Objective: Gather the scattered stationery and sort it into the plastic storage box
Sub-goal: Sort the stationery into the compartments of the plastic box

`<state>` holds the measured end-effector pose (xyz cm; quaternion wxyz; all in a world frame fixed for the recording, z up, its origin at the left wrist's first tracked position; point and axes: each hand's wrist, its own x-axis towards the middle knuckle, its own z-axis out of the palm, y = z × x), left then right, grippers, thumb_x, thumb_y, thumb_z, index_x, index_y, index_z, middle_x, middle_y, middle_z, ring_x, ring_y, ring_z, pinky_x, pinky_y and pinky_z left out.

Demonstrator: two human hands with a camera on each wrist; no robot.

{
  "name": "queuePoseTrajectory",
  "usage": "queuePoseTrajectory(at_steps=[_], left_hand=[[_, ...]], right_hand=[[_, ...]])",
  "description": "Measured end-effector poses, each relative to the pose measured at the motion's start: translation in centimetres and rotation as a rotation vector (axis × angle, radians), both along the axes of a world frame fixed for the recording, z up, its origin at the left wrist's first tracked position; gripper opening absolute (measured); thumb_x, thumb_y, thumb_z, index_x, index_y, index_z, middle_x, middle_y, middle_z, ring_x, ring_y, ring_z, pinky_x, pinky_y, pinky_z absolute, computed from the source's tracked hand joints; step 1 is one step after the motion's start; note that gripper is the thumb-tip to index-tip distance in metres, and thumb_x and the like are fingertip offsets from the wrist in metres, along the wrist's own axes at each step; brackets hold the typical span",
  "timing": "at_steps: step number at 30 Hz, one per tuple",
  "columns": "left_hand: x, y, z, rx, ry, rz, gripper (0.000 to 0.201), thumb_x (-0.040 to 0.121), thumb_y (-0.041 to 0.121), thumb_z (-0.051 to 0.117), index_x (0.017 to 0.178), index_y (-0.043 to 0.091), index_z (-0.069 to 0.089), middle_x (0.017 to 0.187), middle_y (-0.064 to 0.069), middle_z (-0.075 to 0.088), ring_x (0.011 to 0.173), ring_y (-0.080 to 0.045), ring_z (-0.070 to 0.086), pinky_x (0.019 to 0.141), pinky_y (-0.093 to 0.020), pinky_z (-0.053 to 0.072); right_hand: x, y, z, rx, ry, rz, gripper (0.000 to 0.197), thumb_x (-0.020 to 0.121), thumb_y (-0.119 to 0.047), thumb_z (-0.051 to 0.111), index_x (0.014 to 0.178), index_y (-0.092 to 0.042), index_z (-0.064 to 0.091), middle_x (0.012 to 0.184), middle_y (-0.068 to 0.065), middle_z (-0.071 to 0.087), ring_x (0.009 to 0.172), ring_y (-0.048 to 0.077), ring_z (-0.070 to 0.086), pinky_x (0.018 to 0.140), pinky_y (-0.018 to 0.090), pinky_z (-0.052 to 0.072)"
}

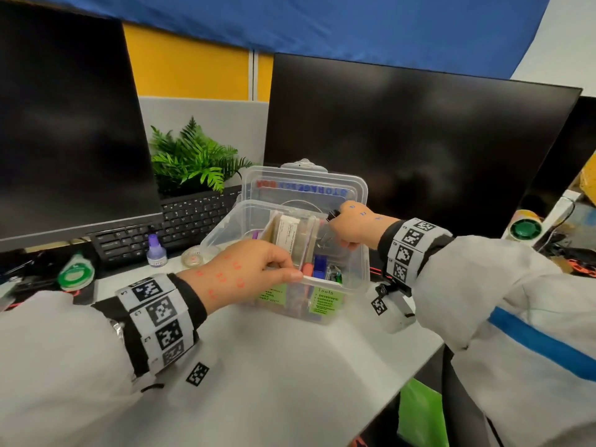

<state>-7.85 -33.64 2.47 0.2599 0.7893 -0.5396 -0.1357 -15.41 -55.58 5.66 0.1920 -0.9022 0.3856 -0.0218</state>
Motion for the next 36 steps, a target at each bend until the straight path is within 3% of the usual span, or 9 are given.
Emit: queuePoseTrajectory(at_steps=[3, 5, 8, 13, 17, 25, 31, 33, 36], left_hand=[[0.3, 0.0, -0.4, -0.010, 0.025, -0.010, 0.026, 0.088, 0.056, 0.065, 0.084, 0.032, 0.074, 0.084, 0.006, 0.073, 0.085, -0.012, 0.068, 0.081, -0.041, 0.059], [0.3, 0.0, -0.5, -0.013, 0.031, -0.012, 0.026, 0.087, 0.057, 0.065, 0.084, 0.032, 0.074, 0.084, 0.008, 0.073, 0.085, -0.011, 0.068, 0.081, -0.040, 0.059], [0.2, -0.2, -0.5, -0.024, 0.030, -0.006, 0.025, 0.087, 0.055, 0.066, 0.083, 0.032, 0.074, 0.084, 0.008, 0.073, 0.086, -0.009, 0.067, 0.081, -0.036, 0.059], [-0.3, 1.0, -0.5, -0.195, 0.033, 0.004, 0.012, 0.089, 0.039, 0.073, 0.097, 0.030, 0.071, 0.098, 0.013, 0.070, 0.095, 0.003, 0.063, 0.083, -0.019, 0.051], [1.1, 4.3, 0.4, -0.304, -0.151, 0.097, 0.010, 0.089, 0.032, 0.072, 0.097, 0.033, 0.068, 0.105, 0.014, 0.061, 0.102, -0.004, 0.057, 0.090, -0.023, 0.044], [2.7, 16.5, 3.3, 0.106, -0.270, 0.394, 0.015, 0.086, 0.047, 0.071, 0.091, 0.033, 0.068, 0.093, 0.014, 0.066, 0.082, -0.008, 0.064, 0.075, -0.031, 0.058], [2.8, 28.4, 1.5, 0.616, -0.194, 0.610, 0.060, 0.079, 0.059, 0.074, 0.129, 0.032, 0.055, 0.127, 0.005, 0.053, 0.106, -0.016, 0.053, 0.089, -0.031, 0.046], [2.9, 31.7, 0.1, 0.647, -0.136, 0.665, 0.073, 0.072, 0.062, 0.078, 0.134, 0.037, 0.050, 0.129, 0.005, 0.050, 0.109, -0.017, 0.052, 0.097, -0.035, 0.048], [3.3, 34.7, -1.5, 0.564, -0.070, 0.723, 0.075, 0.073, 0.061, 0.078, 0.137, 0.040, 0.047, 0.135, 0.006, 0.050, 0.118, -0.016, 0.052, 0.102, -0.036, 0.046]], right_hand=[[0.2, -0.7, -0.7, 0.026, -0.047, -0.043, 0.022, 0.090, -0.019, 0.067, 0.103, -0.004, 0.058, 0.088, 0.007, 0.064, 0.074, 0.019, 0.065, 0.064, 0.030, 0.058], [0.2, -0.8, -0.8, 0.282, -0.191, -0.034, 0.037, 0.093, -0.027, 0.066, 0.118, -0.003, 0.055, 0.097, 0.010, 0.068, 0.073, 0.017, 0.069, 0.056, 0.026, 0.056], [0.0, -0.3, -0.1, 0.561, -0.211, -0.021, 0.031, 0.101, -0.013, 0.055, 0.131, -0.005, 0.052, 0.110, 0.019, 0.071, 0.091, 0.026, 0.074, 0.077, 0.035, 0.062], [-1.4, 0.7, 2.5, 0.471, -0.177, 0.018, 0.030, 0.099, -0.010, 0.058, 0.129, -0.008, 0.055, 0.115, 0.015, 0.070, 0.098, 0.027, 0.072, 0.074, 0.033, 0.062], [-2.3, 5.2, 6.9, 0.321, -0.264, 0.222, 0.019, 0.096, -0.020, 0.063, 0.113, -0.011, 0.066, 0.104, 0.010, 0.074, 0.090, 0.021, 0.073, 0.081, 0.037, 0.060], [2.3, 19.8, 7.5, 0.187, -0.349, 0.660, 0.017, 0.090, -0.027, 0.071, 0.099, -0.012, 0.072, 0.092, 0.004, 0.075, 0.085, 0.014, 0.073, 0.075, 0.033, 0.062], [10.2, 25.5, 1.1, 0.184, -0.277, 0.506, 0.013, 0.092, -0.009, 0.058, 0.094, -0.017, 0.068, 0.106, 0.005, 0.071, 0.097, 0.026, 0.067, 0.078, 0.030, 0.051], [12.1, 26.4, -1.7, -0.051, -0.179, 0.482, 0.023, 0.094, -0.010, 0.055, 0.110, -0.016, 0.070, 0.116, 0.004, 0.071, 0.108, 0.028, 0.067, 0.078, 0.031, 0.050], [16.2, 26.0, -5.1, 0.000, -0.217, 0.412, 0.031, 0.096, -0.009, 0.050, 0.119, -0.012, 0.070, 0.123, 0.006, 0.069, 0.116, 0.028, 0.064, 0.086, 0.034, 0.051]])
